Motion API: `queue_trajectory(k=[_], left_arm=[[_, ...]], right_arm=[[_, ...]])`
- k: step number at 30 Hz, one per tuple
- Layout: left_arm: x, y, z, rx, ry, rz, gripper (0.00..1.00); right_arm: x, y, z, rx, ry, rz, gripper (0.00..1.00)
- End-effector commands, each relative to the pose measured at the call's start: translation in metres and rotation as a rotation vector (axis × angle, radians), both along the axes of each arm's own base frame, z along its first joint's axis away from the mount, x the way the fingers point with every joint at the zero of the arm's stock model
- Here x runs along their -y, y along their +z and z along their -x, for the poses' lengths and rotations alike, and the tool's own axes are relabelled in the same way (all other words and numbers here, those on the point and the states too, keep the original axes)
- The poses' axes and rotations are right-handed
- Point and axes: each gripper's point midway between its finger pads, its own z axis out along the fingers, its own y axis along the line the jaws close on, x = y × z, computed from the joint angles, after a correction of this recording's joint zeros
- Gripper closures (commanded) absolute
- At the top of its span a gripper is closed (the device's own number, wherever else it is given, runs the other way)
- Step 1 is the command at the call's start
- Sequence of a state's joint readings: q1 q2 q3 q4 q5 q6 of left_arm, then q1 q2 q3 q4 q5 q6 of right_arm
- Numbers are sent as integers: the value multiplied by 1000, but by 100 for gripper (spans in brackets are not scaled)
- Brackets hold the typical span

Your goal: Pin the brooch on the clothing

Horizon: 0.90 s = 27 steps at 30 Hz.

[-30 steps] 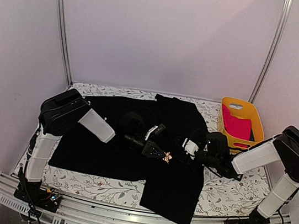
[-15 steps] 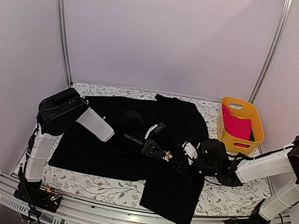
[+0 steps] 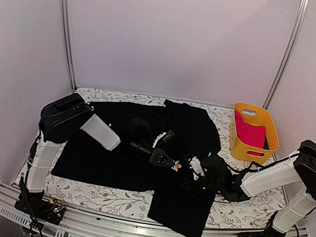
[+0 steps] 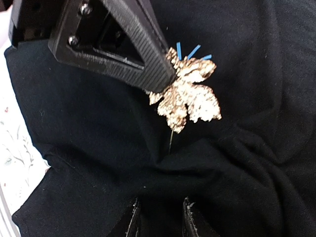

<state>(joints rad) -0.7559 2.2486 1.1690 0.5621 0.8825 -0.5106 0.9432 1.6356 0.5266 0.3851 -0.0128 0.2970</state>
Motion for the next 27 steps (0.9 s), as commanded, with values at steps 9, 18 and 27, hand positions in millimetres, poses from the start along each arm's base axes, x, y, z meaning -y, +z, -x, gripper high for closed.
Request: queue_trajectory(k=[9,18,27], left_arm=[[0,15,1,-4,-9,42,100],[0,12,1,-4,-8,35,100],[-1,1,7,-22,-24,12,100]], right_arm=[[-11,-1,-22,54,-86,76,78],[-13,-10,-22,38,-80,94,81],[-14,-10,-41,79,-169,97,90]])
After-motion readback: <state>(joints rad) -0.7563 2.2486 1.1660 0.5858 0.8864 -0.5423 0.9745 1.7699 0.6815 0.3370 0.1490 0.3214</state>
